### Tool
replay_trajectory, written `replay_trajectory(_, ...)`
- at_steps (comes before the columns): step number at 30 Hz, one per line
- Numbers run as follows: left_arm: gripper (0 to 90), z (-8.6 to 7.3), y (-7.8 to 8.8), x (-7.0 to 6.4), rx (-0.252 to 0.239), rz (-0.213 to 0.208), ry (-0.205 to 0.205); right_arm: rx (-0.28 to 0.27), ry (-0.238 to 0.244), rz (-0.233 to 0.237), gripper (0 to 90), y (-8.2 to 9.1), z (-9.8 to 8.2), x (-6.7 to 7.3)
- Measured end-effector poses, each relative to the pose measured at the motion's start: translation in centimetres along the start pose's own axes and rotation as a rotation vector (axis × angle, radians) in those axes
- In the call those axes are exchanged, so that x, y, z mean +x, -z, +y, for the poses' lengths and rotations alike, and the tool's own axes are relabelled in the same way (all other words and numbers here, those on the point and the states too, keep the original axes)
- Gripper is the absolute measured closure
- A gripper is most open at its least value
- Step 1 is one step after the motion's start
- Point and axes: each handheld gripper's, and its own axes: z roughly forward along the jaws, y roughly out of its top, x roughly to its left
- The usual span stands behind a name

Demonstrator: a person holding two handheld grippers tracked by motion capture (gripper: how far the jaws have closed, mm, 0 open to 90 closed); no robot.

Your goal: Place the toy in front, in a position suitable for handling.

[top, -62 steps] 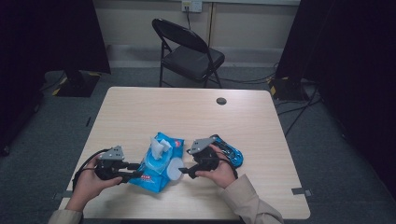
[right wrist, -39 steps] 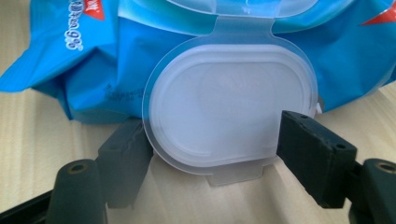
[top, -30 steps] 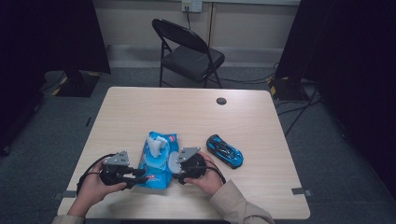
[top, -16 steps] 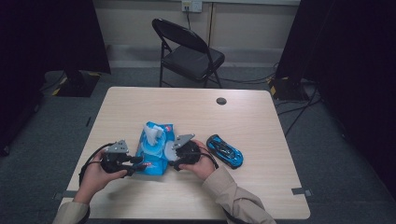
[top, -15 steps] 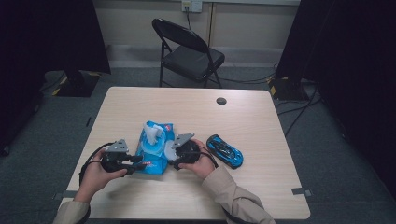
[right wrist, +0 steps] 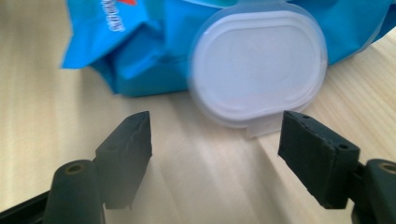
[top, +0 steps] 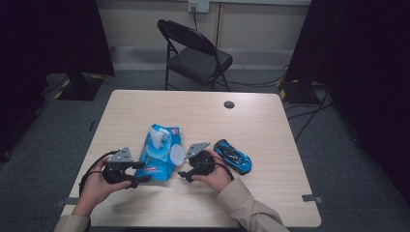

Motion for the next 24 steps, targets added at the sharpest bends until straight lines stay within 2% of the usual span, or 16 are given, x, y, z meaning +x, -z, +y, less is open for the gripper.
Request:
replay_trajectory(2,39.3,-0.1,0.3,-0.2,0.0,0.007,0.006,0.0,0.002,0.004,25.2,0.5,-0.1,0.5)
replay_trajectory(5,42.9,-0.2,0.8,-0.7,-0.02,-0.025,0.024,-0.013,-0.008,0.01,25.1,1.1,-0.2,1.0)
replay_trajectory(7,42.2,-0.3,0.8,-0.9,-0.003,-0.009,0.01,-0.026,-0.011,0.011,25.1,1.3,0.0,1.2)
replay_trajectory(10,42.4,-0.7,0.4,-0.9,0.018,-0.015,0.017,-0.041,-0.014,0.015,25.3,1.4,0.4,1.5)
replay_trajectory(13,43.1,-1.1,-0.3,-0.9,0.036,-0.015,0.018,-0.054,-0.024,0.03,26.4,0.9,0.7,1.7)
replay_trajectory(16,43.5,-1.2,-0.9,-0.9,0.025,-0.039,0.03,-0.054,-0.021,0.036,28.4,0.0,0.9,2.0)
replay_trajectory(18,43.1,-1.0,-1.3,-0.8,0.027,-0.026,0.013,-0.052,-0.021,0.033,30.8,-0.5,1.1,2.1)
replay_trajectory(21,43.6,-0.6,-1.8,-0.7,0.021,-0.026,0.011,-0.068,-0.029,0.024,33.7,-1.2,1.5,2.0)
replay_trajectory(24,45.1,-0.4,-2.0,-0.6,0.025,-0.014,-0.001,-0.069,-0.044,0.021,32.4,-1.6,2.0,1.5)
